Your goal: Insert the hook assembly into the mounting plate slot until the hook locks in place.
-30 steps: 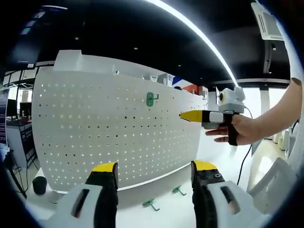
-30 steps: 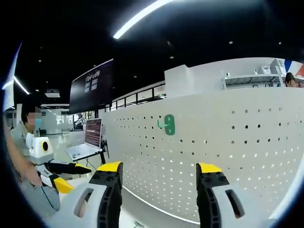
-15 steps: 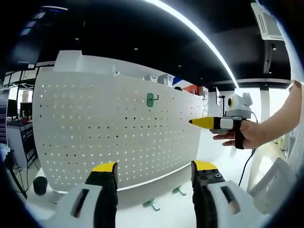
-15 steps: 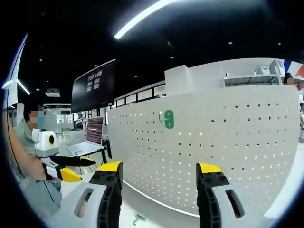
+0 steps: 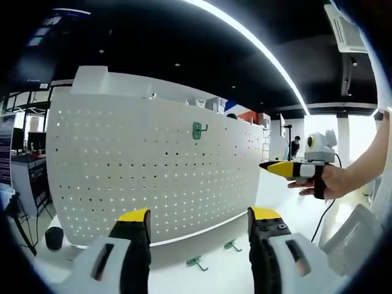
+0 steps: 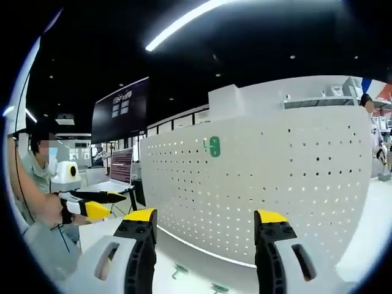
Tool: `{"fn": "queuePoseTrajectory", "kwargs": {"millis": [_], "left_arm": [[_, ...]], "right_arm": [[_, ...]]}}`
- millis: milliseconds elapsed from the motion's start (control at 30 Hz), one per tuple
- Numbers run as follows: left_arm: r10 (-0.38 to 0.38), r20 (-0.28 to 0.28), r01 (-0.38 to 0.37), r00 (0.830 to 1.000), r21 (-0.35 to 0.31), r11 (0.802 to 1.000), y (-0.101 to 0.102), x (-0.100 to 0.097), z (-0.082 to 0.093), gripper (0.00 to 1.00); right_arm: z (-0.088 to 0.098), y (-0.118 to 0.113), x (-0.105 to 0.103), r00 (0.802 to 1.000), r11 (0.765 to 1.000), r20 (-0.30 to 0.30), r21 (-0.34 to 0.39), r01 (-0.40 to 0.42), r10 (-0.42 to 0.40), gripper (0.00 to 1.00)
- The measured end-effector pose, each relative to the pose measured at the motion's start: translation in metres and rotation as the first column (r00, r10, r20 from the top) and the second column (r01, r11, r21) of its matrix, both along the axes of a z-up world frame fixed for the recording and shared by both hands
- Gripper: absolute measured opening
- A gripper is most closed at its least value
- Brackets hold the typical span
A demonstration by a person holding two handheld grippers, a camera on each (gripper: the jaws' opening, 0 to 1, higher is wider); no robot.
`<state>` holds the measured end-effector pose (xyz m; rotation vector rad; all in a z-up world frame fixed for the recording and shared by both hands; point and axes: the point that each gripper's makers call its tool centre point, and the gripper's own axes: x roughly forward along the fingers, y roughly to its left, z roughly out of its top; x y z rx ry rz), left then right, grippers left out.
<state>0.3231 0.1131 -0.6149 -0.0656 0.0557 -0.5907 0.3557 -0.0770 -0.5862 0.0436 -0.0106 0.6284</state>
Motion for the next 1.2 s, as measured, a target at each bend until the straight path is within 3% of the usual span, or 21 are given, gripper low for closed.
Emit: {"fn": "queuePoseTrajectory", "kwargs": {"millis": [400,500,600,1200], "left_arm": [[0.014,-0.005,-0.014,1.0,-0.006,1.0,0.007,-0.006,-0.001,0.67],[0.009,0.002,-0.009,1.0,-0.045,0.999,0.007,-0.009,0.003,0.71],[0.016,0.003,-0.016,1.0,-0.022,1.0,0.008,-0.01,0.001,0.71],[0.011,-0.005,-0.011,1.0,-0.029,1.0,0.011,-0.02,-0.002,0.72]], "right_arm": [[-0.012,-0.011,-0.017,1.0,1.0,-0.002,0.012,0.023,-0.023,0.65],[-0.015,-0.012,-0.022,1.0,1.0,0.002,0.013,0.025,-0.025,0.65],[-0.016,-0.013,-0.026,0.999,0.999,0.008,0.012,0.031,-0.031,0.66],[-0.023,-0.024,-0.049,0.997,0.997,0.014,0.037,0.074,-0.074,0.68]]}}
